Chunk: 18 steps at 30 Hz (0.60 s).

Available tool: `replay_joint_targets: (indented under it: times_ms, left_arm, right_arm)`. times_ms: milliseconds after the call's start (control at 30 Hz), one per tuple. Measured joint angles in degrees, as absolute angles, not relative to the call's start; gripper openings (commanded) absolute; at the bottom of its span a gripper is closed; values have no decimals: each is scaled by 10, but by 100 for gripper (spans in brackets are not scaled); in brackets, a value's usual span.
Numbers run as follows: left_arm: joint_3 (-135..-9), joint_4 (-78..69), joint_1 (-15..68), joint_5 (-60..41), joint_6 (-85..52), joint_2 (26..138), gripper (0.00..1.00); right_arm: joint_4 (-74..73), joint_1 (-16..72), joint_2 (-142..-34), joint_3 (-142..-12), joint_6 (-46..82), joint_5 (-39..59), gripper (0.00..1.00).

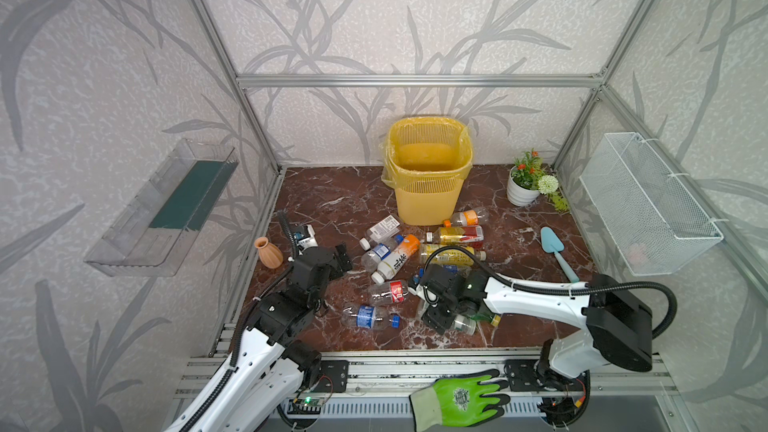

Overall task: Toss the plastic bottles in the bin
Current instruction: 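Grasp the clear square bottle with barcode label using the right gripper, then carry the square bottle with the right gripper over the bin and release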

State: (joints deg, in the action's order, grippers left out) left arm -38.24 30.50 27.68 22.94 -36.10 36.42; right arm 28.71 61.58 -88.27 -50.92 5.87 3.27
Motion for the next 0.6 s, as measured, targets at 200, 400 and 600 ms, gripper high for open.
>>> replay_joint_targets:
  times_ms: [200, 400, 600]
  left_arm:
    - [-382, 311, 277, 232, -361, 364, 99]
    - [-382, 314, 277, 239, -362, 364, 99]
    - [-382, 314, 277, 245, -362, 370, 99]
  right_arm:
    - [298, 621, -903, -518, 48, 31, 60]
    - [302, 623, -895, -518, 44, 24, 53]
    - [300, 623, -788, -521, 44, -13, 50]
